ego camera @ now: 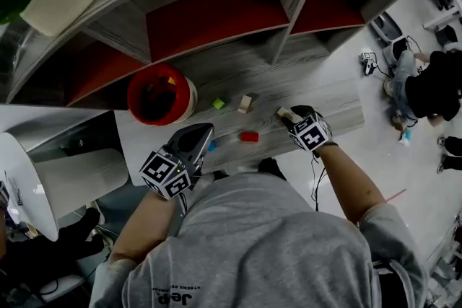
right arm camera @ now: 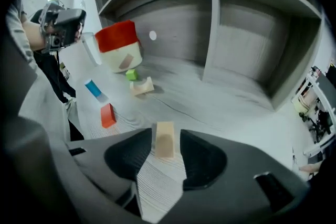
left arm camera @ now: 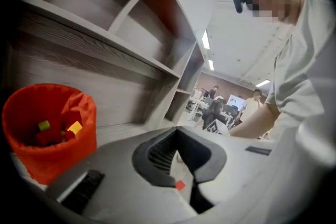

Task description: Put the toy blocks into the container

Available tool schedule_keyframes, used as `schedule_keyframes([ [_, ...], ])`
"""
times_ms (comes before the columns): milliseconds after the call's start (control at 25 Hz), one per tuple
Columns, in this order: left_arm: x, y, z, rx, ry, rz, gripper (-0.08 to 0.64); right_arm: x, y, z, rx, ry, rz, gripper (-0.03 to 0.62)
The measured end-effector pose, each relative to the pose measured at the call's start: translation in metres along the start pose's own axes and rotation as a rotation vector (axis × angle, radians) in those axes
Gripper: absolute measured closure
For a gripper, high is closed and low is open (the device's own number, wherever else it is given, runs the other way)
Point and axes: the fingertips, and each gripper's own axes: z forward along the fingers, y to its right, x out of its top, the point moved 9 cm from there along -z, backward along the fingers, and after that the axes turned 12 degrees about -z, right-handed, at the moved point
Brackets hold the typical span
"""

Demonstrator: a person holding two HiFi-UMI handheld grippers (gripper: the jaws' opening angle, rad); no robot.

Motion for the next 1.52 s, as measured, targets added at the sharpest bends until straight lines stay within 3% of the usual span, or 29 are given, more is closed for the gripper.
schedule_keyframes([
  [240, -0.012, 0.007, 0.011, -0.006, -0.029, -0.009, 0.549, -0.011, -0.007, 0.023, 0.016, -0.076, -0.051, 0.393],
  [440, -0.013, 0.014, 0.008, 0.009, -0.019, -0.021, 0.549, -0.012, -0.009, 0.017, 0.042, -0.071, -0.115, 0.429],
  [600, -0.007, 0.013, -0.004, 0.014, 0.02, -0.025, 0.549, 0.014, -0.009, -0.004, 0.042, -0.014, -0.118, 0.43],
  [800, 0.01, 0.003, -0.036, 0.041, 0.103, -0.017, 0.549, 0.087, -0.007, -0.041, 0.025, 0.1, -0.146, 0.43],
  [1160, 0.049, -0.033, -0.14, 0.154, 0.274, -0.017, 0.548, 0.277, -0.055, -0.085, 0.083, 0.262, -0.317, 0.43],
  [1320, 0.059, -0.049, -0.186, 0.195, 0.308, -0.013, 0.548, 0.344, -0.091, -0.072, 0.124, 0.263, -0.401, 0.43],
  [1520, 0.061, -0.065, -0.227, 0.223, 0.327, -0.019, 0.549, 0.388, -0.126, -0.036, 0.157, 0.191, -0.471, 0.43],
])
